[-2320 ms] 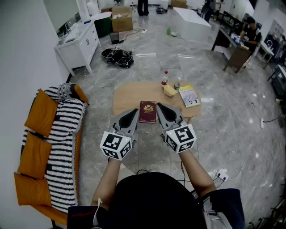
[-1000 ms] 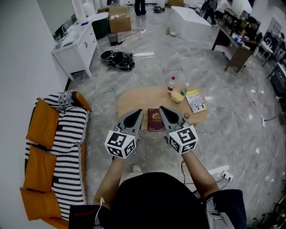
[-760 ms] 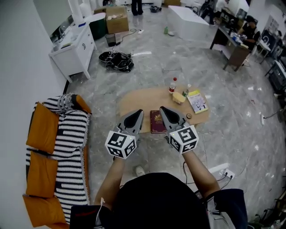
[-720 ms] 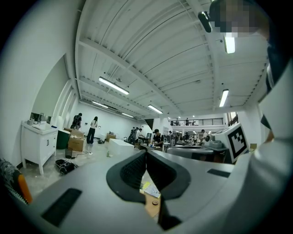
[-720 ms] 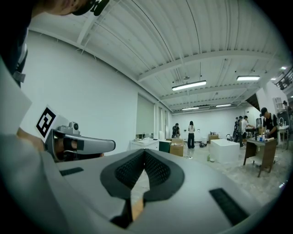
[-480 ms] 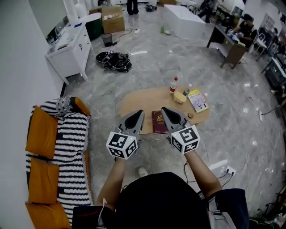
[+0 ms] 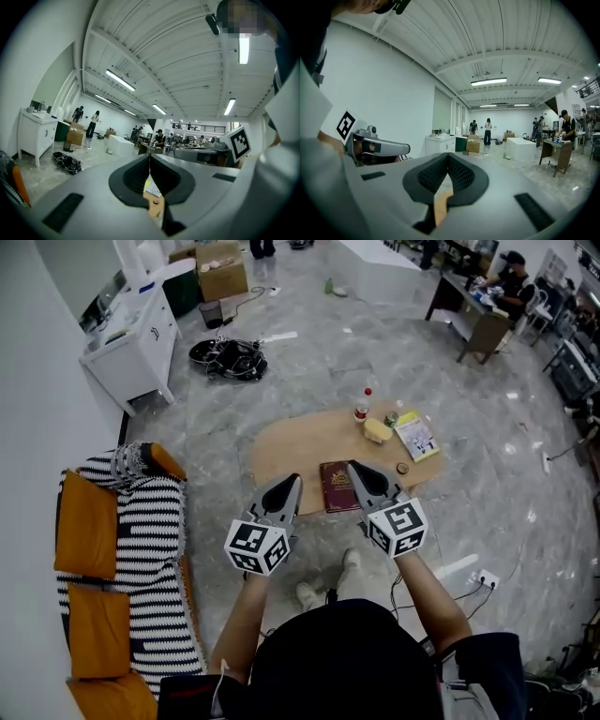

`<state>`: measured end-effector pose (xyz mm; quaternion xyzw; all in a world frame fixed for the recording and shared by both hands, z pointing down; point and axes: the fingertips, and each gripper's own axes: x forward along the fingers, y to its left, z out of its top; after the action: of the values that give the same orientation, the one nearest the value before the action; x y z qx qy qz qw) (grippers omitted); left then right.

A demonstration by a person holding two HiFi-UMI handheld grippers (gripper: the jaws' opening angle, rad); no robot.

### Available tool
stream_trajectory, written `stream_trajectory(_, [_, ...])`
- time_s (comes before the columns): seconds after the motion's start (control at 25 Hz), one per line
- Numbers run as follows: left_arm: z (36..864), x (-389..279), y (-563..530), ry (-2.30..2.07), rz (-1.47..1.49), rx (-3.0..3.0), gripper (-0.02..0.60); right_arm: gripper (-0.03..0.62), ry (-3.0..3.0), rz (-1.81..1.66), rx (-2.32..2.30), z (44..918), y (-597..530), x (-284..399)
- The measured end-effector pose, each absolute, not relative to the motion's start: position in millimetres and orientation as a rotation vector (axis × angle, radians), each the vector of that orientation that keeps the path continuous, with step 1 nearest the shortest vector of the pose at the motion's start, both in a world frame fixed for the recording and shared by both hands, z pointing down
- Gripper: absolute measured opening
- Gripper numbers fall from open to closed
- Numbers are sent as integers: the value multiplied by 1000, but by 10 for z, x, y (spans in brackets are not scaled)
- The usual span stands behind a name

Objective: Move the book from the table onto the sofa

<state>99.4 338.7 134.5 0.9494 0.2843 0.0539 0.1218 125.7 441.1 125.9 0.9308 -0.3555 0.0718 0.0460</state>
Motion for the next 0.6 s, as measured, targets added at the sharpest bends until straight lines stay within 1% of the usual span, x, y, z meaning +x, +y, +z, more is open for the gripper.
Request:
stream_trajectory(0.2, [1513, 1197, 3438, 827, 193, 2759, 17, 9, -1078, 246, 2838, 1409, 4497, 1451])
stream_trajectory(0.6, [2011, 1806, 3765, 819, 333, 2758, 17, 9, -1070, 393, 2845, 1936, 4907, 2119])
